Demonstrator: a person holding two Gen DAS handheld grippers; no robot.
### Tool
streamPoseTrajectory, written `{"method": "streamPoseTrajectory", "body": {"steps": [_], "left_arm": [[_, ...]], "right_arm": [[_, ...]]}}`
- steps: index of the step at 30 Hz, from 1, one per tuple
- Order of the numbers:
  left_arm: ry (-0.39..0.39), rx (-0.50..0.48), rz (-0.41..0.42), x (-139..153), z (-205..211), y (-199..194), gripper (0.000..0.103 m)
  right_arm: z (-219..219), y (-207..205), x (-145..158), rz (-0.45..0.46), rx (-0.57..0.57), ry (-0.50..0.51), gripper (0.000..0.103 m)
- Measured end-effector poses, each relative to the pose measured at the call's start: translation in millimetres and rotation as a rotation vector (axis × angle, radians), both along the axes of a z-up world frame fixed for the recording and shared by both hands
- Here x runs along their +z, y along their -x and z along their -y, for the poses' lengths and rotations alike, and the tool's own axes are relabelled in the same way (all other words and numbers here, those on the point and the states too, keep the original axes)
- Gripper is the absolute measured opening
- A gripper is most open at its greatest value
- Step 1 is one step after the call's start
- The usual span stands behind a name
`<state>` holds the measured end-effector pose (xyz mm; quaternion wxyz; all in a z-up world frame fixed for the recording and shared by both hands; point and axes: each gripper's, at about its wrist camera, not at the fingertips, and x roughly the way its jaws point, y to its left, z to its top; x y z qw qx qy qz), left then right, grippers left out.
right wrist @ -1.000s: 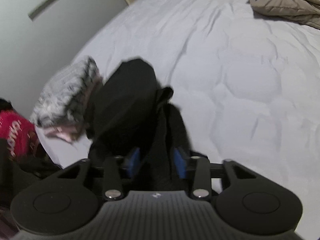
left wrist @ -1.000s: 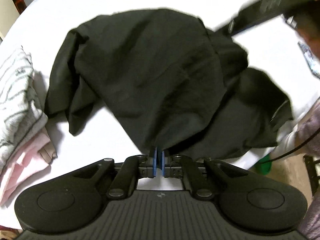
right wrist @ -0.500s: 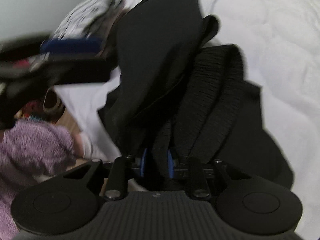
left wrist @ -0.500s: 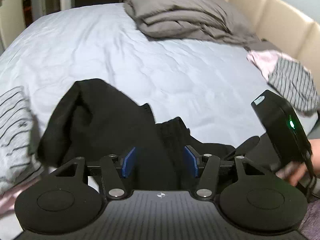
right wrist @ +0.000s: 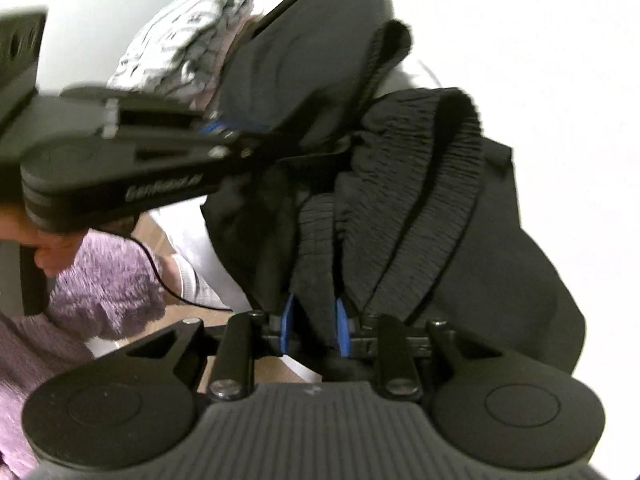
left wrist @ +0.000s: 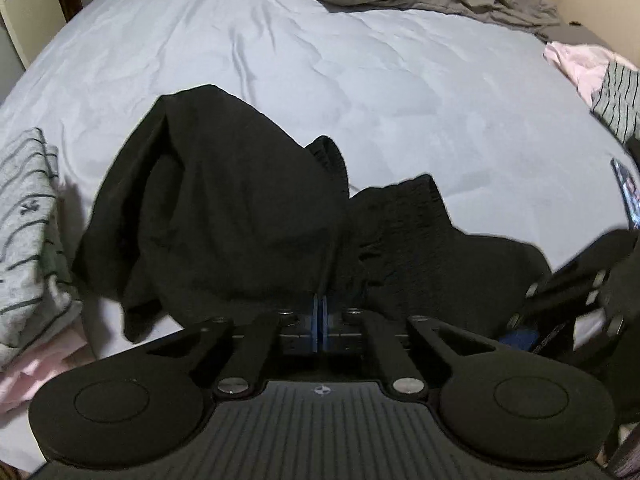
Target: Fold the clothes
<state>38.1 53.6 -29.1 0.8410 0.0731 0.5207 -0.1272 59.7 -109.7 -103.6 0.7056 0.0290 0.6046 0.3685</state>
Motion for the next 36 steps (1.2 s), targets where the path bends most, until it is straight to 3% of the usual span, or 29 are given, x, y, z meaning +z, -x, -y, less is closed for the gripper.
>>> {"method": "streamPoseTrajectory", "body": {"steps": [11, 13, 15, 18, 25, 28, 36], "left_arm": [[-0.038, 0.101, -0.062, -4, -56, 17, 0.000], [-0.045, 0.115, -0.068, -7, -63, 19, 0.000], [-0.021, 0.115, -0.061, -6, -65, 20, 0.000], [-0.002, 0.084, -0.041, 2, -61, 21, 0.001], [0.033, 0.028, 0.052, 41, -45, 17, 0.027], [0.066, -0.004, 0.102, 56, -36, 4, 0.044], [0.052, -0.065, 0.144, 55, 9, -43, 0.046]], "right_arm": [[36, -37, 25, 0.132, -0.156, 0.010, 0.031], [38, -42, 27, 0.149, -0.176, 0.012, 0.036], [33, -48, 29, 0.164, -0.195, 0.006, 0.049], [33, -52, 37, 0.179, -0.208, -0.013, 0.054], [31, -60, 48, 0.205, -0.239, -0.026, 0.059], [27, -63, 46, 0.194, -0.239, -0.025, 0.062], [19, -60, 40, 0.195, -0.187, 0.001, 0.062]]}}
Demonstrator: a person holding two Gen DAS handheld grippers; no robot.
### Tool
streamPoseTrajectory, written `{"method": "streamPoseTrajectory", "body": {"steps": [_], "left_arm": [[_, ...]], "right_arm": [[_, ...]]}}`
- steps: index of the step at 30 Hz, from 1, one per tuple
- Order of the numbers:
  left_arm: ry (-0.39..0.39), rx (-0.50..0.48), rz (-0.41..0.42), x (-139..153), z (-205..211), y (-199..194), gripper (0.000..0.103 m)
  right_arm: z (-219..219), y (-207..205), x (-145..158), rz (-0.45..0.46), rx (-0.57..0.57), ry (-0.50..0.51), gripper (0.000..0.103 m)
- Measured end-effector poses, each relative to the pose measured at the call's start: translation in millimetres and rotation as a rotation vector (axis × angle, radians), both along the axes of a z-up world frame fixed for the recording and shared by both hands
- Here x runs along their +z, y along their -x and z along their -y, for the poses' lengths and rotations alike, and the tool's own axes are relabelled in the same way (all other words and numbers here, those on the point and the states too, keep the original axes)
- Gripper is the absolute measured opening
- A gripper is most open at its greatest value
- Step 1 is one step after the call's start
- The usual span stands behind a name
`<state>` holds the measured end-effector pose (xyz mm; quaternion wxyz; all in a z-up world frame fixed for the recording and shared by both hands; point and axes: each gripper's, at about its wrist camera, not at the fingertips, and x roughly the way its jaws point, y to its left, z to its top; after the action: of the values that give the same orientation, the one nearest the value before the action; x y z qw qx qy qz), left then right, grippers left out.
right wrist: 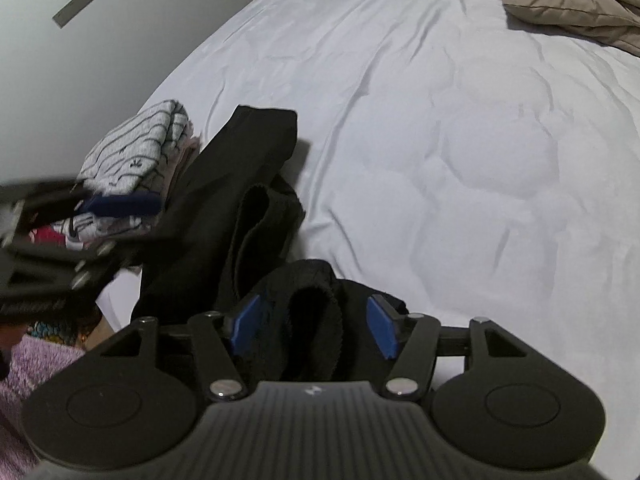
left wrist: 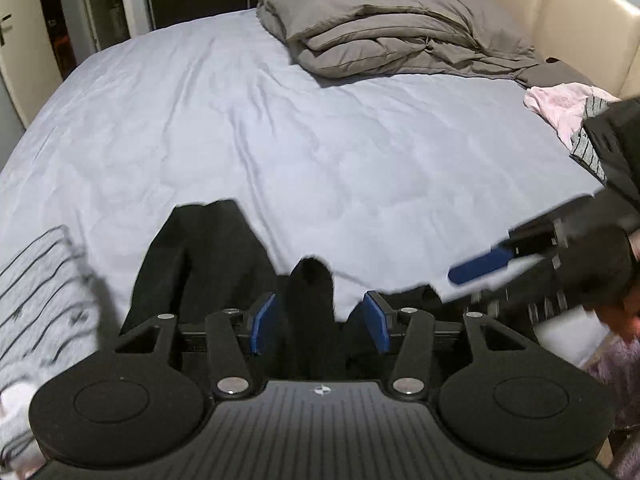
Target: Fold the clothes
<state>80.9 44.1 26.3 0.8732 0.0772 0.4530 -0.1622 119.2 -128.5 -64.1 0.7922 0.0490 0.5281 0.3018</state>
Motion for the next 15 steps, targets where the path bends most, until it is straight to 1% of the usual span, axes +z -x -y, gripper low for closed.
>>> {"method": "streamPoseTrajectory", "body": {"steps": [4, 7, 10, 15], "left_arm": [[-0.038, 0.011, -0.026, -16, 14, -21, 0.046], [-0.043, 0.026, -0.063, -27, 19, -32, 0.046], [-0.040, 0.029, -0.092, -34, 20, -39, 0.046], [-0.076, 0.047, -0.121, -49, 18, -45, 0.045]], "right_arm": [[-3, -1, -4, 0.006, 0.010, 0.019, 0.064], [-6, -4, -7, -0.003, 0.020, 0.025, 0.068], [-10, -7, -9, -0.004, 0.037, 0.032, 0.069], [-18, -13, -20, -0.007, 0.059, 0.057, 0.069]]}}
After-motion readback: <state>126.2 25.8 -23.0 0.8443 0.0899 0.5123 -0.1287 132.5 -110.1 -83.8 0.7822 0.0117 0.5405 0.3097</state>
